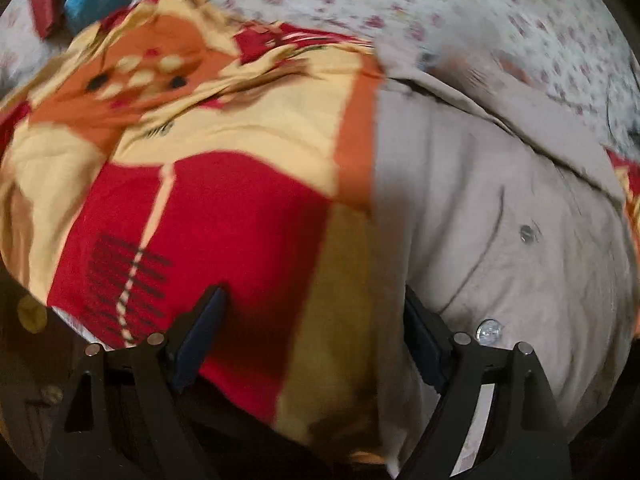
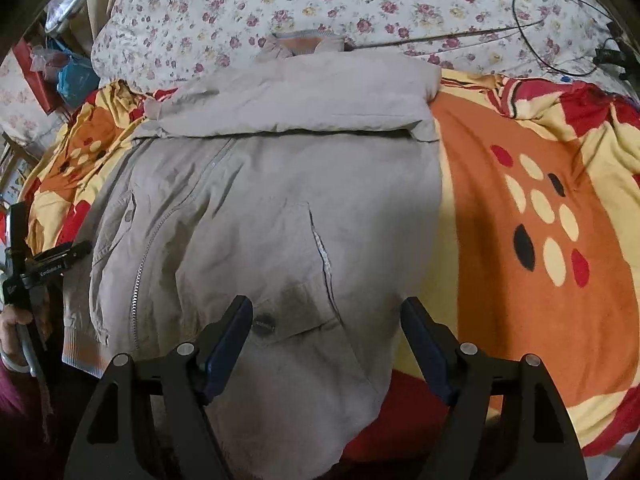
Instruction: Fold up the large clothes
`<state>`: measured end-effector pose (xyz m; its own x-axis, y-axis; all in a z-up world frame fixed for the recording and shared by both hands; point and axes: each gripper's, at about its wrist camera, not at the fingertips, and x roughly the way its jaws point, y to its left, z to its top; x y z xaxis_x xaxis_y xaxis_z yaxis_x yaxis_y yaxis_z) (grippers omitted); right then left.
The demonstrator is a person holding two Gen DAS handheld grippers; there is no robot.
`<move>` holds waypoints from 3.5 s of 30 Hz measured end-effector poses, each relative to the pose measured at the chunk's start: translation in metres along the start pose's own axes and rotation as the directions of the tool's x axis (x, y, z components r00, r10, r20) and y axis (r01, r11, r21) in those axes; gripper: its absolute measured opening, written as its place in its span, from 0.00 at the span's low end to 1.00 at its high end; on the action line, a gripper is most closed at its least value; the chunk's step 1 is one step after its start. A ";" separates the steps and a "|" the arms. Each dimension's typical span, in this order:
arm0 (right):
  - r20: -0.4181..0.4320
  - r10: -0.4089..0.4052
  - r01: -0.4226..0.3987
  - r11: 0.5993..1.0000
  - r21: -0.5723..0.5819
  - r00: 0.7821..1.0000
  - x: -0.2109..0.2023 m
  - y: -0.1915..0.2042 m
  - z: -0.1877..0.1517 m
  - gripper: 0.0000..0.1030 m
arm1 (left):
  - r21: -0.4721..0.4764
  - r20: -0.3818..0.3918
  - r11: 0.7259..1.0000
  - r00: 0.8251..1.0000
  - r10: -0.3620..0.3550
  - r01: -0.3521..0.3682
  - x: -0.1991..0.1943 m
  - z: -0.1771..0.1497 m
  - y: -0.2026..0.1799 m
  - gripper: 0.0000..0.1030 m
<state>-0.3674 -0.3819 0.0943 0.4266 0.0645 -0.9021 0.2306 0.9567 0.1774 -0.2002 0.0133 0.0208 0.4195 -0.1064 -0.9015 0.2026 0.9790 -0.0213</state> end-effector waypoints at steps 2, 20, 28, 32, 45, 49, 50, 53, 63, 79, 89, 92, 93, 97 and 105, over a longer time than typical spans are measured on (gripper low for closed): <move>-0.001 0.007 -0.007 1.000 0.022 1.000 0.000 -0.004 -0.003 0.76 | -0.025 -0.009 0.999 1.000 -0.023 0.022 0.001 -0.001 0.007 0.84; -0.087 0.076 -0.068 0.993 0.091 0.993 0.009 -0.011 -0.043 0.80 | 0.021 -0.020 0.998 0.998 -0.055 0.056 -0.022 -0.037 -0.018 0.84; -0.106 0.059 -0.052 0.996 0.066 0.993 0.012 -0.005 -0.044 0.81 | 0.030 -0.029 0.998 0.998 -0.056 0.057 -0.021 -0.040 -0.022 0.84; -0.125 0.049 -0.043 0.998 0.050 0.991 0.016 -0.001 -0.045 0.81 | 0.038 -0.033 0.998 0.998 -0.053 0.054 -0.021 -0.041 -0.024 0.84; -0.163 0.020 -0.013 0.999 0.045 0.986 0.018 -0.004 -0.055 0.81 | 0.003 -0.082 0.991 0.987 -0.136 0.137 -0.021 -0.049 -0.025 0.84; -0.167 0.012 -0.005 0.999 0.041 0.986 0.020 -0.006 -0.058 0.81 | -0.008 -0.109 0.991 0.985 -0.131 0.131 -0.015 -0.054 -0.026 0.84; -0.165 0.011 -0.005 0.999 0.036 0.986 0.019 -0.005 -0.058 0.81 | -0.011 -0.114 0.992 0.985 -0.130 0.129 -0.014 -0.055 -0.026 0.84; -0.155 0.049 -0.043 0.998 0.046 0.987 0.018 -0.003 -0.059 0.84 | -0.013 -0.122 0.992 0.985 -0.124 0.124 -0.012 -0.058 -0.027 0.84; -0.042 0.062 -0.061 0.998 0.024 0.997 0.010 0.002 -0.059 0.06 | -0.007 -0.127 0.993 0.985 -0.119 0.119 -0.011 -0.061 -0.031 0.84; -0.127 0.116 -0.108 0.992 0.072 0.985 0.018 0.007 -0.069 0.74 | -0.023 -0.134 0.993 0.984 -0.115 0.113 -0.008 -0.064 -0.027 0.84; -0.167 0.134 -0.124 0.990 0.067 0.977 0.022 0.013 -0.070 0.76 | -0.023 -0.134 0.993 0.984 -0.116 0.114 -0.006 -0.064 -0.028 0.84; -0.178 0.131 -0.121 0.991 0.062 0.975 0.022 0.013 -0.071 0.77 | -0.019 -0.136 0.993 0.984 -0.117 0.116 -0.006 -0.066 -0.027 0.84; -0.183 0.124 -0.116 0.992 0.055 0.975 0.022 0.015 -0.071 0.78 | -0.017 -0.134 0.993 0.984 -0.118 0.117 -0.006 -0.066 -0.027 0.84; -0.197 0.113 -0.108 0.993 0.039 0.974 0.024 0.020 -0.070 0.80 | -0.026 -0.143 0.993 0.982 -0.119 0.117 -0.004 -0.064 -0.028 0.84; -0.250 0.123 -0.119 0.992 0.033 0.960 0.030 0.021 -0.080 0.81 | -0.003 -0.145 0.994 0.983 -0.109 0.110 -0.004 -0.069 -0.030 0.84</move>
<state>-0.4198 -0.3374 0.0397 0.2198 0.2507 -0.9428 0.2067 0.9325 0.2962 -0.2695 -0.0039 -0.0049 0.2623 -0.1865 -0.9468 0.2447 0.9619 -0.1217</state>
